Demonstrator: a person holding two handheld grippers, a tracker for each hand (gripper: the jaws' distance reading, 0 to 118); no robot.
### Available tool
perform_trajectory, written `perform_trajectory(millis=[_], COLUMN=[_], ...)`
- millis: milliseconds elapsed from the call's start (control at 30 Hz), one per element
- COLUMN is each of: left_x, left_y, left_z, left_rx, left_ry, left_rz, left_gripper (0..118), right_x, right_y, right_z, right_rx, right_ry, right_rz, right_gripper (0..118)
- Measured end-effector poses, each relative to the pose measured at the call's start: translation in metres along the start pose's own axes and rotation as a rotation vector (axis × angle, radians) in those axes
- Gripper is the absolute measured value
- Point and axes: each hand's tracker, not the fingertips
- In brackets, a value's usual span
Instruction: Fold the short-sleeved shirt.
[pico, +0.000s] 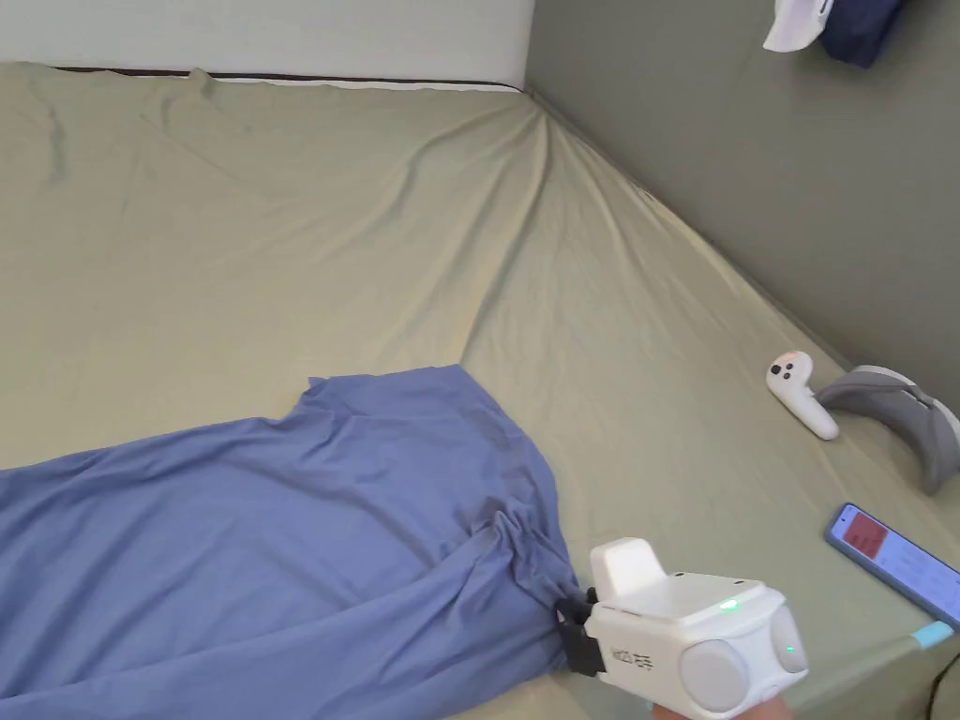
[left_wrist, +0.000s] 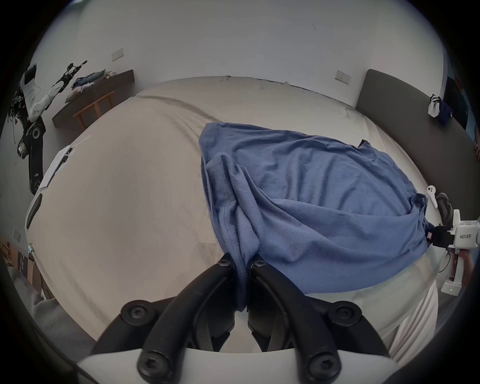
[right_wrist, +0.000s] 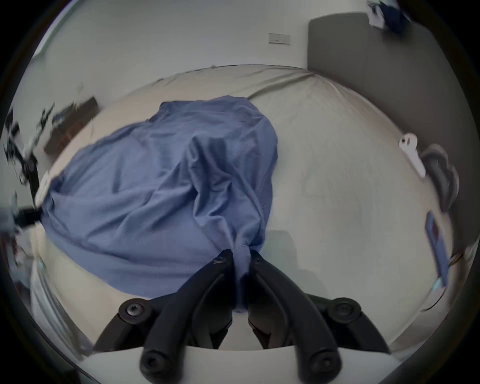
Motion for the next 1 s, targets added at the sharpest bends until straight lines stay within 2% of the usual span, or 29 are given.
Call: perform_trajectory(millis=[33, 400, 633, 800, 967, 1000], left_x=[0.0, -0.007, -0.028, -0.031, -0.037, -0.036], left_y=[0.001, -0.005, -0.04, -0.066, -0.074, -0.076], left_z=[0.002, 0.041, 0.051, 0.041, 0.027, 0.026], left_rx=[0.002, 0.032, -0.017, -0.086, -0.106, -0.106], left_ry=[-0.004, -0.041, -0.022, -0.006, -0.017, -0.024], left_rz=[0.001, -0.009, -0.035, -0.072, -0.045, -0.035], left_gripper=[3, 3, 3, 3, 3, 10], right_x=[0.004, 0.01, 0.013, 0.004, -0.005, -0.006], right_y=[0.0, -0.005, -0.035, -0.054, -0.056, -0.057], right_z=[0.002, 0.067, 0.085, 0.081, 0.077, 0.077], right_rx=[-0.002, 0.101, 0.047, -0.013, -0.025, -0.017], right_ry=[0.013, 0.044, 0.077, 0.068, 0.06, 0.058], right_rz=[-0.023, -0.032, -0.059, -0.048, -0.07, -0.068], right_gripper=[8, 8, 8, 8, 8, 8])
